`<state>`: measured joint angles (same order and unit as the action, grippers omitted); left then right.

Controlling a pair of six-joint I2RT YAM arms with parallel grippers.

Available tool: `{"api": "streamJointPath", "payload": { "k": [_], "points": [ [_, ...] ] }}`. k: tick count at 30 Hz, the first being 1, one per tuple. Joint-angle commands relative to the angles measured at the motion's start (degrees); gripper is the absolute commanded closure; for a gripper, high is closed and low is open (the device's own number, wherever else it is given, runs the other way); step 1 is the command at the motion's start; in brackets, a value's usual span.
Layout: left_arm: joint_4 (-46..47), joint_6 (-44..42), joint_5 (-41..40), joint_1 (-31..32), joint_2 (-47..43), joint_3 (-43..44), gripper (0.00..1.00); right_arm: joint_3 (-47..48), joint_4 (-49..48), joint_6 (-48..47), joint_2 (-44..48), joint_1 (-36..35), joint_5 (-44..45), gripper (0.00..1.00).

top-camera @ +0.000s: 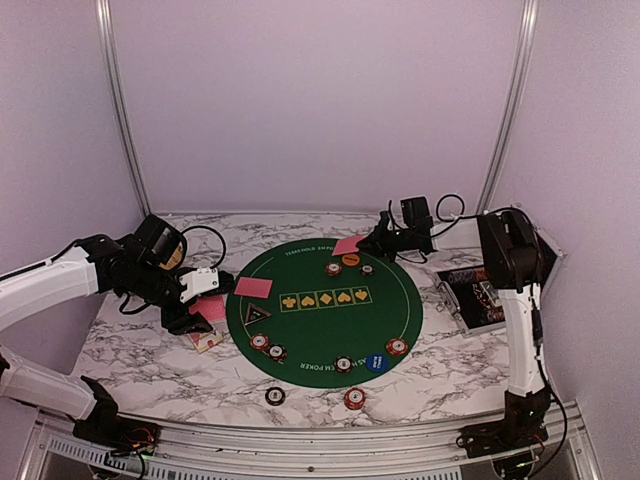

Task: Distribute texas hold em gaming equipment
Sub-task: Distribute the poker card in the big blind area, then pick up the poker card from the face-down deck piles.

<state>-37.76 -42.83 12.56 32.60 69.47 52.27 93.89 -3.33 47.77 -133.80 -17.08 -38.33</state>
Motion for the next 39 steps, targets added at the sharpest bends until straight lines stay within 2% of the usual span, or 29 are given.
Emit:
{"api": "streamJointPath", "payload": {
  "k": [1,6,12,14,18,21,25,31,34,39],
  "points": [
    [-0.09,0.2,1.17,-0.17,0.62,-0.02,0.83,9.82,2.25,1.4,-5.18,-3.16,0.39,1.0],
    [-0.08,0.37,1.32,-0.17,0.39,0.24,0.84,18.03,5.31,2.99,-10.67,-4.99,0.97,1.0],
    [-0.11,0.32,1.2,-0.17,-0.37,-0.39,0.83,18.36,8.29,1.39,-10.49,-5.24,3.2,0.98],
    [-0.04,0.36,1.23,-0.17,-0.4,-0.46,0.84,17.53,9.12,0.62,-9.53,-5.24,3.99,0.91],
    [-0.04,0.38,1.4,-0.17,-0.06,-0.2,0.84,16.39,10.09,-0.66,-7.74,-5.24,4.79,0.65],
    [-0.06,0.54,1.38,-0.17,-0.06,0.0,0.84,15.79,10.19,-1.47,-5.58,-5.24,5.32,0.54],
    [-0.06,0.77,1.33,-0.17,-0.3,0.02,0.84,15.33,10.09,-2.47,-2.34,-5.24,5.87,0.44],
    [-0.11,1.46,1.59,-0.17,0.03,0.9,0.84,12.13,8.91,-3.6,5.26,-6.37,5.66,0.35],
    [-0.09,2.05,2.13,-0.17,0.52,1.77,0.84,6.38,6.44,-3.48,10.97,-8.37,4.99,0.27],
    [-0.09,2.73,2.87,-0.17,1.03,2.95,0.84,-9.27,-0.14,-1.67,20.41,-14.58,2.15,0.2]
  ]
}}
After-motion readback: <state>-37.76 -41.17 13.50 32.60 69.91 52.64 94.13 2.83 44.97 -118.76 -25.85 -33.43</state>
